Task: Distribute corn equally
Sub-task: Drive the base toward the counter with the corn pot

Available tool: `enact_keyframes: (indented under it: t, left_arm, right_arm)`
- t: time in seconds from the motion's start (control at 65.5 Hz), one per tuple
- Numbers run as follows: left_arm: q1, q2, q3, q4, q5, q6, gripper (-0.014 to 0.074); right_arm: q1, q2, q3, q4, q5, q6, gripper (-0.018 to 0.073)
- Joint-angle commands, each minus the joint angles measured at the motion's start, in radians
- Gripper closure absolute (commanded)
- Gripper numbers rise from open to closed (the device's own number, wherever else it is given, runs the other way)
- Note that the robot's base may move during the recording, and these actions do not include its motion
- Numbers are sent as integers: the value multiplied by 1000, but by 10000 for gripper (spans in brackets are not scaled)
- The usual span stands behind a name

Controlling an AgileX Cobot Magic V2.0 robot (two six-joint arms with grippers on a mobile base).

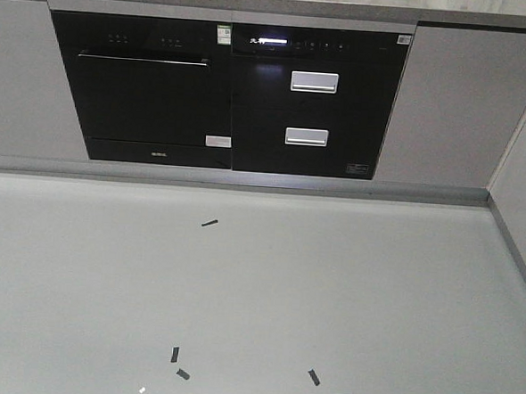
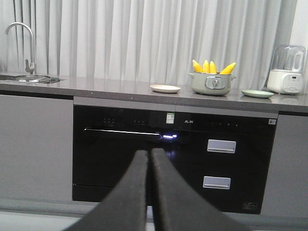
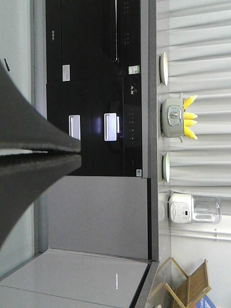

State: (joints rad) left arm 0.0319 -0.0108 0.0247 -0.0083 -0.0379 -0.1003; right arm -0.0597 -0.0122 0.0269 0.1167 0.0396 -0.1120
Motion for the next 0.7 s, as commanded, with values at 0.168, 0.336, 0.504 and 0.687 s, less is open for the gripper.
enact_keyframes:
  t: [0.168,0.336,0.504,0.687]
  left_arm:
    - [-4,-16,-17,-1,-76,-12,603]
    - [-4,-16,-17,-1,-76,-12,603]
    - [-4,-16,-17,-1,-76,-12,603]
    - [-4,-16,-17,-1,-76,-12,603]
  right_arm:
    - [-6,-8,8,-4,-74,-8,562]
    - [-6,-8,8,-4,-73,-8,562]
    - [-6,-8,8,-4,-73,-8,562]
    - [-6,-8,8,-4,-73,-8,562]
